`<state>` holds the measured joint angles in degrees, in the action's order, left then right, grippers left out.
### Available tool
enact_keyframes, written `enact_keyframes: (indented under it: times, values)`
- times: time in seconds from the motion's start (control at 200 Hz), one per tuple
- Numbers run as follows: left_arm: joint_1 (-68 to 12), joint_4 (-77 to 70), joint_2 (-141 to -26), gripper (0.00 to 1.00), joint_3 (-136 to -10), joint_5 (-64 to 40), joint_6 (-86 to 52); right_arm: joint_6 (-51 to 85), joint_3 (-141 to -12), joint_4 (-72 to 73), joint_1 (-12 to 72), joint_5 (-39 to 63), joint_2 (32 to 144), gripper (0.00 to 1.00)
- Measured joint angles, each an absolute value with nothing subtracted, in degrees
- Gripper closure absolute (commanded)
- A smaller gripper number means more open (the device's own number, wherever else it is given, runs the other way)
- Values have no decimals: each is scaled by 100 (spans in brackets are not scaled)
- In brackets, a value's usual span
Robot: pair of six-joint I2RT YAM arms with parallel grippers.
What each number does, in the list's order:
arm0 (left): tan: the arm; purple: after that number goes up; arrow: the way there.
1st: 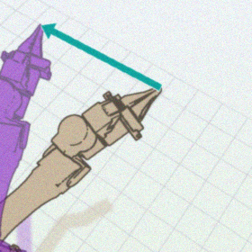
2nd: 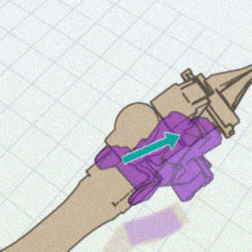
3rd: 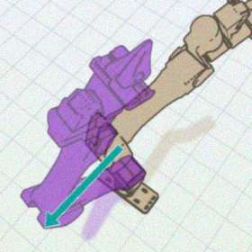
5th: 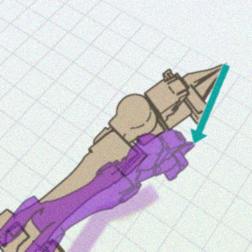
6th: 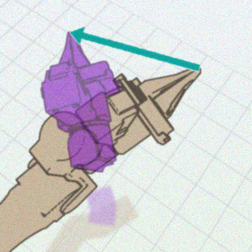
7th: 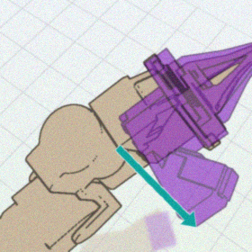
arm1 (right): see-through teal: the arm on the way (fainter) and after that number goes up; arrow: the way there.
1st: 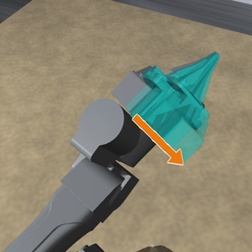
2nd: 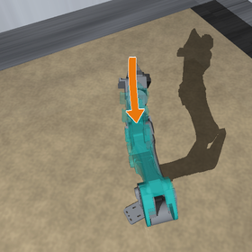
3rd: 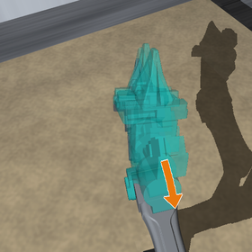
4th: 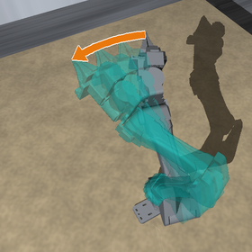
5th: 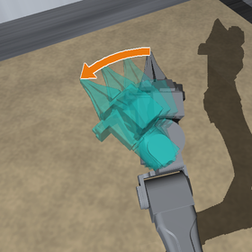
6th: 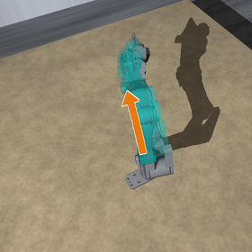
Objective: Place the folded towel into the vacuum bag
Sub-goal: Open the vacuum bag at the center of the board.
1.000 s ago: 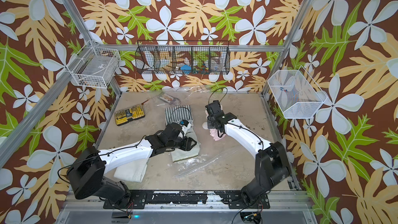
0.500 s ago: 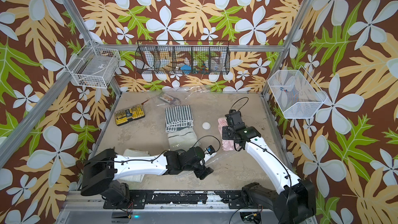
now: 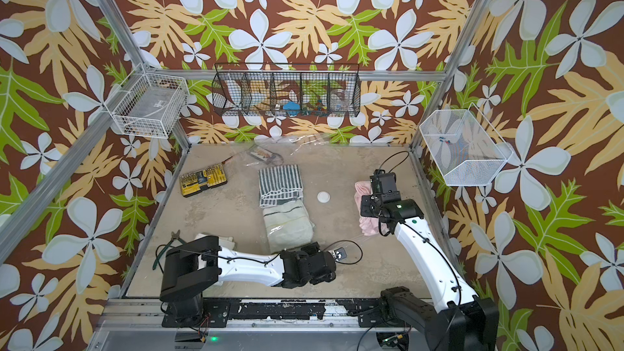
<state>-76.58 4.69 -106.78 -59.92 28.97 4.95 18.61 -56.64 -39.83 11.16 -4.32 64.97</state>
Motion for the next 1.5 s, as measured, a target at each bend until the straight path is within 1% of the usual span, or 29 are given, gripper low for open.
enact_keyframes:
  times: [0.13, 0.26, 0.36, 0.41, 0.465, 0.545, 0.601, 0.731, 0.866, 0.951, 1.061, 1.141, 1.201, 1.266, 1.401, 1.501]
  values:
    - [-7658, 373, -10663, 28, -6023, 3444, 626, 1868, -5559, -3983, 1103, -364, 6449, 91]
    - [-7658, 128, -10571, 37, -5996, 3535, 666, 1890, -5470, -3988, 1105, -276, 6416, 91]
    - [-7638, 117, -10753, 41, -6088, 3566, 757, 1911, -5452, -3988, 1103, -276, 6368, 91]
    - [-7623, 196, -10877, 45, -6211, 3555, 757, 1911, -5443, -3988, 1103, -215, 6331, 91]
    - [-7607, 257, -10967, 53, -6361, 3553, 764, 1914, -5446, -3992, 1103, -174, 6300, 91]
    - [-7568, 272, -11015, 72, -6517, 3546, 766, 1929, -5492, -4077, 1105, -154, 6246, 91]
    - [-7535, 279, -11000, 83, -6530, 3535, 762, 1931, -5564, -4160, 1105, -152, 6191, 91]
    - [-7330, 484, -10608, 100, -6484, 3409, 729, 1946, -5739, -4329, 1103, -34, 6023, 93]
    - [-7057, 537, -9902, 100, -6530, 3059, 587, 1946, -5902, -4696, 1105, 228, 5843, 97]
    - [-6921, 617, -9817, 100, -6694, 2722, 456, 1949, -6086, -4995, 1120, 445, 5616, 100]
    - [-6759, 860, -9870, 100, -6921, 2364, 375, 2038, -6084, -5096, 1282, 1026, 5269, 100]
    - [-6622, 993, -9907, 100, -7113, 2191, 244, 2145, -5806, -5131, 1817, 1350, 5098, 100]
    - [-6488, 1092, -9909, 100, -7273, 2095, 130, 2318, -5511, -5124, 2318, 1411, 5013, 100]
    - [-6320, 1107, -9876, 100, -7391, 2001, -45, 2552, -5096, -5028, 2650, 1507, 4906, 100]
    - [-6145, 1138, -9756, 100, -7505, 1879, -301, 3004, -4121, -4683, 3006, 1804, 4801, 100]
    - [-6147, 1153, -9719, 100, -7537, 1675, -309, 3131, -3938, -4460, 3028, 1815, 4947, 100]
